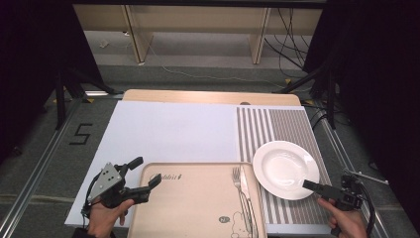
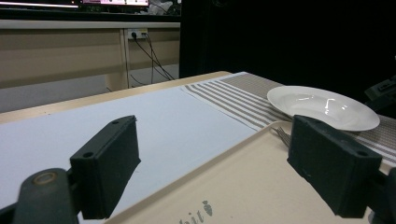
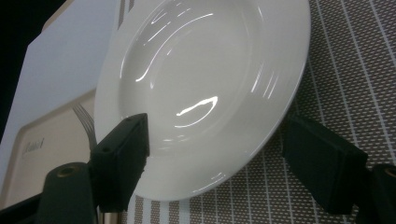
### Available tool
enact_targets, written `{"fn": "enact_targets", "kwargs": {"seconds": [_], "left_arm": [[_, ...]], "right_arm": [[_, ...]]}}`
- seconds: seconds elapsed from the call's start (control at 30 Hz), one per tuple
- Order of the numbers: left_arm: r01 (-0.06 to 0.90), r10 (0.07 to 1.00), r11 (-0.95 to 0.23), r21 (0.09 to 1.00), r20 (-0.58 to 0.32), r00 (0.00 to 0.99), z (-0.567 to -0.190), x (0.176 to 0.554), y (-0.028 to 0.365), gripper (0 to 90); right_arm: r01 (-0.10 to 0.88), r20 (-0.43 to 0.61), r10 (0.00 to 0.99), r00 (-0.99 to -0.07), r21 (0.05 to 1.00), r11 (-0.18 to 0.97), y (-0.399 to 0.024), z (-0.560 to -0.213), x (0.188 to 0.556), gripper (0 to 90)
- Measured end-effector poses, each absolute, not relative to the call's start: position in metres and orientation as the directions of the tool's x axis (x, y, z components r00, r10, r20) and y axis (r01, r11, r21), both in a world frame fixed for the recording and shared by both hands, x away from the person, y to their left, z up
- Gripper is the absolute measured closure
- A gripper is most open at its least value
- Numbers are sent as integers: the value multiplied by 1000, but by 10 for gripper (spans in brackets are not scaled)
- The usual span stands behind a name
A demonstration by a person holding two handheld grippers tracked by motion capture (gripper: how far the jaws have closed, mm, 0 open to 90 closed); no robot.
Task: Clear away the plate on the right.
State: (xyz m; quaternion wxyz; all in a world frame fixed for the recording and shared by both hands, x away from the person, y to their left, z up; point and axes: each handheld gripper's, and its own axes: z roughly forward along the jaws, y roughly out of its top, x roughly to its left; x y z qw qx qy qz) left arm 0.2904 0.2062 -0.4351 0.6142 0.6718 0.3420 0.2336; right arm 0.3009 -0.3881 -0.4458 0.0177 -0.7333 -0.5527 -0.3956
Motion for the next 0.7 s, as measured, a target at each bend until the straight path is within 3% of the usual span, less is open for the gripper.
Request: {"fn": "enact_targets", "kwargs": {"seconds": [0.7], "left_arm": [[172, 744, -14, 985, -105, 660, -435, 290, 206, 160]], "right_arm": [[824, 638, 763, 100, 376, -423, -392, -455, 308, 323]]}}
